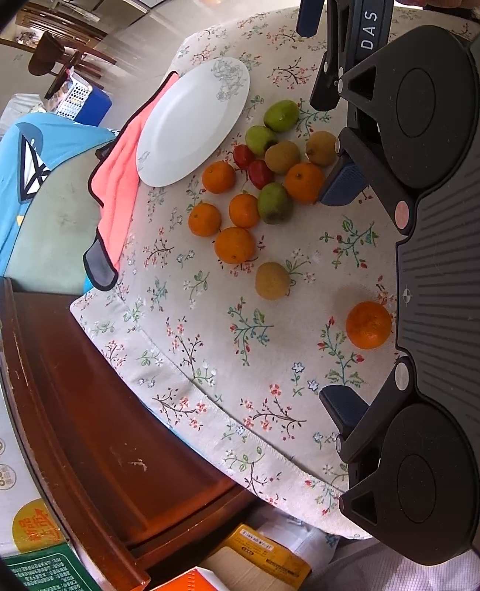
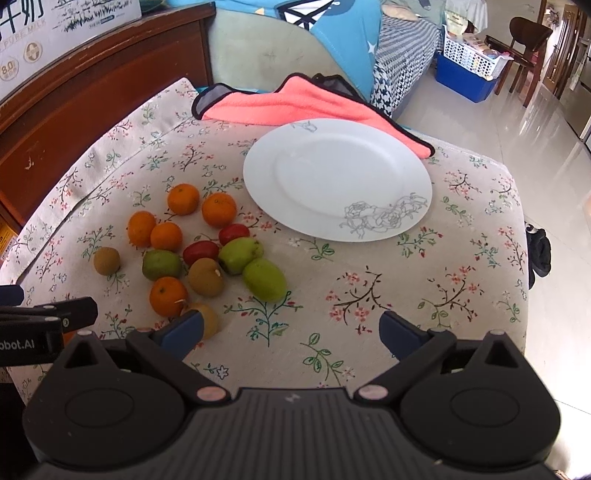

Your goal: Organize fruits

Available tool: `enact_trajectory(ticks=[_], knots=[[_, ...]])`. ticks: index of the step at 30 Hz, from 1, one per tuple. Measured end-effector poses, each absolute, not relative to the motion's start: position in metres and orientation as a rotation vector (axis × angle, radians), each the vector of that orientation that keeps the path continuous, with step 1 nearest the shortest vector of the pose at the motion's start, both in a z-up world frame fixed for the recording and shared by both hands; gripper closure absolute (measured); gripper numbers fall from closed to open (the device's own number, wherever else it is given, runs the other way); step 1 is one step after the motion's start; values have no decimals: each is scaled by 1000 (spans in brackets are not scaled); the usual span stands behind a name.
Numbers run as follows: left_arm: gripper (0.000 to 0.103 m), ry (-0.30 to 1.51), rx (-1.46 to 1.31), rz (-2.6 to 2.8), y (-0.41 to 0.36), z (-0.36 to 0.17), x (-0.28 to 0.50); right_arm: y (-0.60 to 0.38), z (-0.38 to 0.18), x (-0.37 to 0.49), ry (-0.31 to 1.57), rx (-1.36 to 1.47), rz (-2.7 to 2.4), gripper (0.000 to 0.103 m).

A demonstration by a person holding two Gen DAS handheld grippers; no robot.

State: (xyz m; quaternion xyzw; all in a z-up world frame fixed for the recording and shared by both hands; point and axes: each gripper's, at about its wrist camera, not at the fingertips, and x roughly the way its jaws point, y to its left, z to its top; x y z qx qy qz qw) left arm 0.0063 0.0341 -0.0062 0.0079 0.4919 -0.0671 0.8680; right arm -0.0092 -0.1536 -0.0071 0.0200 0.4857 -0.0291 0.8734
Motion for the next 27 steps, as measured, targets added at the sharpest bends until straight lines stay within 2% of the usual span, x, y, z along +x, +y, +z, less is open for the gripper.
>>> enact_trajectory(ticks=[27], knots=[[0, 1025, 44, -165, 29, -9, 4, -146, -14, -10, 1027, 20, -36, 6]])
